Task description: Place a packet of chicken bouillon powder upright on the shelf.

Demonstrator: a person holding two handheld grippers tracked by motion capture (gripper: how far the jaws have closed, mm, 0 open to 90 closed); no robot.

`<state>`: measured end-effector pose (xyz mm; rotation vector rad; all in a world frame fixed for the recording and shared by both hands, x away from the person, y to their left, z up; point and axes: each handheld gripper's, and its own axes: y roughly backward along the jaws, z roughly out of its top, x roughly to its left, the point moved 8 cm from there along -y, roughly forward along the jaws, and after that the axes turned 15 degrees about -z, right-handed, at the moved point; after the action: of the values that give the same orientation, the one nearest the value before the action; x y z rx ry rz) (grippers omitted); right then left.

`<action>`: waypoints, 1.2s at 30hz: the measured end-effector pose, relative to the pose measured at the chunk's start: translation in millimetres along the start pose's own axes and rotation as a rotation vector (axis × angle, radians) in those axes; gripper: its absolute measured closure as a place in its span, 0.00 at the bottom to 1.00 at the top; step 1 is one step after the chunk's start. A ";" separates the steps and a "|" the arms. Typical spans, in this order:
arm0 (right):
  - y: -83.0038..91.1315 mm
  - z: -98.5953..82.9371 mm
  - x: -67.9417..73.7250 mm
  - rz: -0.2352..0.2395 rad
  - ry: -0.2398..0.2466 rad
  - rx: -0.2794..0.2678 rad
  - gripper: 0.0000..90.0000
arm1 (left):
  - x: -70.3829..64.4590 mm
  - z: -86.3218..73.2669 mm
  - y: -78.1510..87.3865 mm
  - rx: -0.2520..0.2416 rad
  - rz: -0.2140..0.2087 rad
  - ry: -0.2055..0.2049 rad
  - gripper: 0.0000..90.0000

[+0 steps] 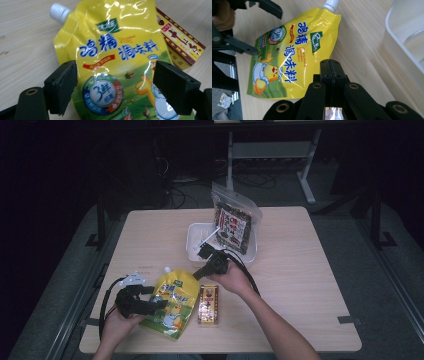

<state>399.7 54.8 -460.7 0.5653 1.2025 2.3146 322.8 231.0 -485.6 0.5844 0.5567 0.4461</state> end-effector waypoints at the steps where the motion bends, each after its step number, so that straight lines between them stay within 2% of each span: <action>1: 3.4 0.6 0.7 0.001 0.005 -0.007 0.99 | 0.7 0.1 0.5 -0.004 0.000 0.002 0.21; 10: 32.5 2.5 2.6 -0.009 0.043 -0.060 0.99 | 4.2 -0.4 1.8 -0.019 -0.015 0.032 0.18; 19: 56.8 7.7 10.9 -0.003 0.086 -0.106 0.99 | 2.5 -1.0 -2.4 -0.023 -0.076 0.056 0.19; 22: 62.6 9.3 14.5 -0.004 0.102 -0.114 0.99 | 1.0 -1.3 -5.0 -0.028 -0.114 0.074 0.19; 28: 71.9 12.0 20.9 0.004 0.131 -0.130 0.99 | -2.1 -0.9 -8.2 -0.038 -0.191 0.096 0.25; 31: 75.0 13.1 24.6 0.017 0.137 -0.143 0.99 | -5.8 -0.1 -9.8 -0.043 -0.242 0.099 0.31; 36: 77.7 12.7 25.7 0.022 0.147 -0.140 0.99 | -5.1 0.8 -7.3 -0.060 -0.254 0.102 0.43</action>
<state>369.3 38.4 -385.3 0.3663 1.0919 2.4719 321.0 222.5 -487.7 0.4281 0.7030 0.2519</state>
